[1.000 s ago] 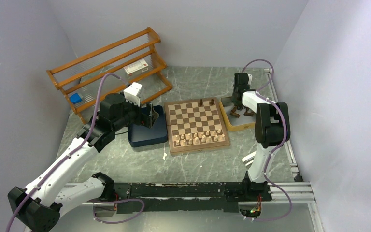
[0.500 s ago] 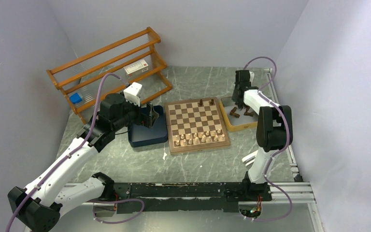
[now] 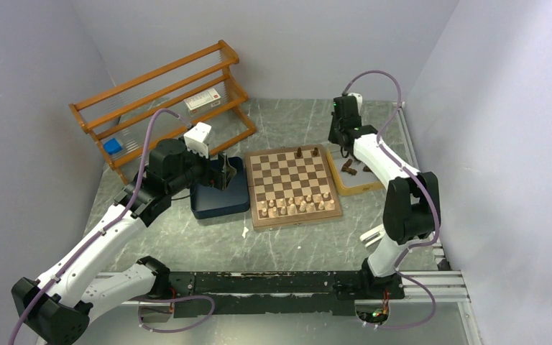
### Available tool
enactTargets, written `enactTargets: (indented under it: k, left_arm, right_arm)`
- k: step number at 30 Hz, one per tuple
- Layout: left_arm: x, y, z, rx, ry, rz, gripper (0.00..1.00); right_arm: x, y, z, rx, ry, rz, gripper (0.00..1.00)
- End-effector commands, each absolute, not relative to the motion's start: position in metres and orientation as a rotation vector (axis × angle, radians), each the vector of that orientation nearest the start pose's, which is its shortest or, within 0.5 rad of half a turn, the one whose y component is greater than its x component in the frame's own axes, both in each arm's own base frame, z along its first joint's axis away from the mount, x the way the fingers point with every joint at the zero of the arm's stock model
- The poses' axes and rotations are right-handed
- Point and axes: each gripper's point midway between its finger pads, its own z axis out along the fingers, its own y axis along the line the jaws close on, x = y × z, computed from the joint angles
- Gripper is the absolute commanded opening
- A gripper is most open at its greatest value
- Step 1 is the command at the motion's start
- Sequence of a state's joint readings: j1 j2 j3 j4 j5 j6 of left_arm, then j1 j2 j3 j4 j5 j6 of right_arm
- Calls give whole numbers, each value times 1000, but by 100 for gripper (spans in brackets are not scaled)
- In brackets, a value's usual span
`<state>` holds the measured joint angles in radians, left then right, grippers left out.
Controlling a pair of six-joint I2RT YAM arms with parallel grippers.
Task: Set up the chess pieces on the board
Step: Pick up the chess piece from the storage box, then place the chess piece on the chessboard.
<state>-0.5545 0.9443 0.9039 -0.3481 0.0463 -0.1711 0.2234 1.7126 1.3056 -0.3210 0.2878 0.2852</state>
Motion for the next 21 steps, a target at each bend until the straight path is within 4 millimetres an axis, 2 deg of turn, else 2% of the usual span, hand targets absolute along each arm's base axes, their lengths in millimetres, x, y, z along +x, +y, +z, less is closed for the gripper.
enactTargets:
  k: [1, 8, 13, 21]
  left_arm:
    - [270, -187, 246, 426, 1936, -518, 98]
    - [270, -187, 246, 425, 1934, -518, 98]
    - [270, -187, 247, 424, 1932, -517, 98]
    - [270, -187, 247, 427, 1933, -521, 98]
  right_arm:
    - [455, 93, 150, 170, 2221, -15, 12]
    - [447, 129, 127, 88, 2273, 0, 12]
    - [440, 135, 107, 73, 2307, -13, 12]
    - [434, 133, 80, 66, 2335, -34, 12]
